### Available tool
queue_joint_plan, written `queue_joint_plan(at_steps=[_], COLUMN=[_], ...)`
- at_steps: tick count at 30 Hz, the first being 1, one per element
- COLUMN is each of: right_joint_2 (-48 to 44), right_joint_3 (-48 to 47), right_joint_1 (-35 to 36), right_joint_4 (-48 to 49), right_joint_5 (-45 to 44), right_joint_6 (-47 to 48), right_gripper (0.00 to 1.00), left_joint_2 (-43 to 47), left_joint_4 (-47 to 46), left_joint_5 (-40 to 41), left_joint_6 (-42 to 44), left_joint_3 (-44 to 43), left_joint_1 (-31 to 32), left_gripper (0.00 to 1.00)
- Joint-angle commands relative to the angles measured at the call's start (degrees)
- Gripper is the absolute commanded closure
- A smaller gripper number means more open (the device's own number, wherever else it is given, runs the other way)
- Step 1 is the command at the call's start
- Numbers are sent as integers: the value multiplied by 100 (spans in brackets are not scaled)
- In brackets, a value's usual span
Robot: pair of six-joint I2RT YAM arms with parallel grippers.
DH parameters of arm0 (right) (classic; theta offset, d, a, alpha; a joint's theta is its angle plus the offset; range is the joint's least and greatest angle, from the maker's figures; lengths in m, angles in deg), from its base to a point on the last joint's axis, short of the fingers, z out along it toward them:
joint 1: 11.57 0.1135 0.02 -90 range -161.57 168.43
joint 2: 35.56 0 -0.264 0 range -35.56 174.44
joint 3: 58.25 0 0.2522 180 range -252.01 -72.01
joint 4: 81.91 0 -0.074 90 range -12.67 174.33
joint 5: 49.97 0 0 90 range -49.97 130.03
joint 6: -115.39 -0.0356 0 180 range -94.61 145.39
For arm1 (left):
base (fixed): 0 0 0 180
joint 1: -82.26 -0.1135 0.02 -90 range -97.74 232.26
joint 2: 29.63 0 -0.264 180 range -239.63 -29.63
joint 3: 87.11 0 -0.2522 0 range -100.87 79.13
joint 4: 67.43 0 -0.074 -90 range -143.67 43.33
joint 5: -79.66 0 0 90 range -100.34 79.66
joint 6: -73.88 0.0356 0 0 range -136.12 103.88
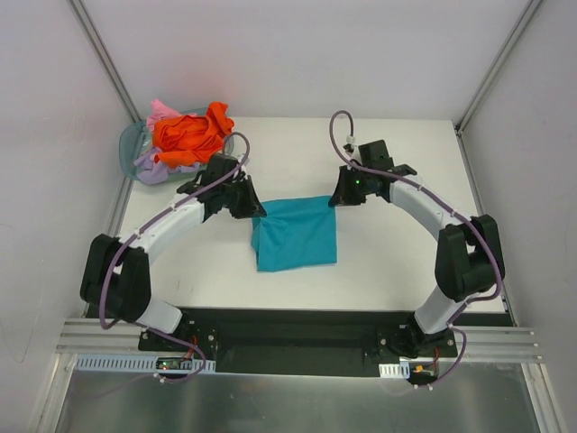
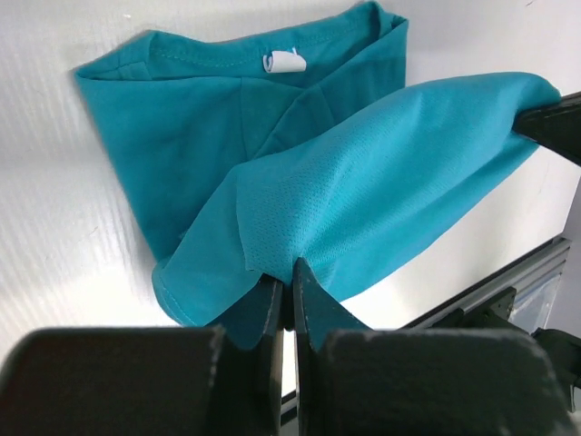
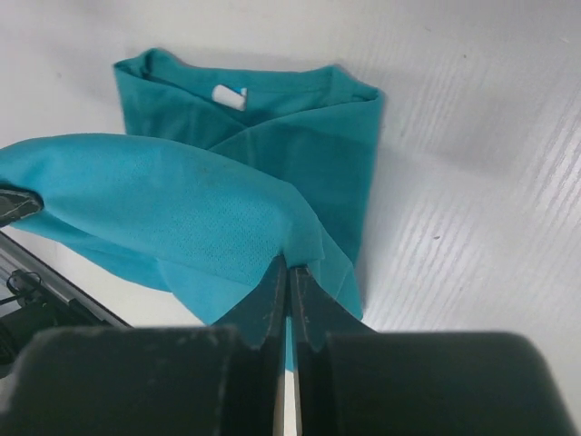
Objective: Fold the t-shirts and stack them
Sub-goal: Smooth out wrinkles on the folded tshirt
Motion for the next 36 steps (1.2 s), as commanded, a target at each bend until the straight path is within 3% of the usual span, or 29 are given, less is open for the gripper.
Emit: queue_joint_plan(at_steps=[1, 6, 10, 13, 14, 15, 16, 18, 19, 21, 22, 23, 30, 34, 36], right_joint_2=[-411, 89, 1070, 1600, 1784, 1830, 1848, 1839, 1795, 1612, 1532, 1444, -57, -1586, -2027], right_joint_3=[113, -229, -852, -1292, -1476, -1556, -1636, -1847, -1856, -1847, -1812, -1777, -944, 548, 832], right_joint_1=[179, 285, 294, 303, 294, 294, 303, 303, 294, 294, 294, 303, 346, 426, 364], right_joint_4=[66, 207, 286, 84, 41, 5, -47, -249, -276, -373, -408, -469, -523, 346, 462], right_joint_5=[71, 46, -646, -754, -746, -728, -676, -640, -623, -631, -623, -623, -1360, -2386, -2233], right_joint_6=[141, 71, 150, 176, 176, 185, 246, 299, 317, 387, 396, 405, 458, 56, -157], right_gripper=[99, 99, 99, 84, 69, 59, 54, 48, 45, 24, 4, 3, 3, 3, 3], left_joint_2=[660, 433, -261, -876, -1043, -1079, -1097, -1001, -957, -773, -702, -519, 966, 2474, 2952], left_joint_4=[3, -32, -252, -296, -314, -314, -322, -323, -323, -323, -314, -314, -33, 292, 485], left_joint_5=[434, 689, 986, 778, 742, 733, 777, 864, 900, 883, 839, 760, 1363, 1954, 2323], left_joint_6=[-85, -15, 91, 196, 214, 223, 214, 214, 214, 223, 214, 197, -32, -190, -260], left_joint_3=[485, 600, 442, 108, 38, -50, -68, -86, -77, -25, 19, 124, 819, 1197, 1434], left_joint_1=[-88, -377, -624, -686, -686, -686, -686, -686, -686, -686, -686, -686, -677, -668, -677], left_gripper=[100, 100, 95, 71, 66, 61, 47, 38, 28, 14, 12, 1, 1, 1, 1])
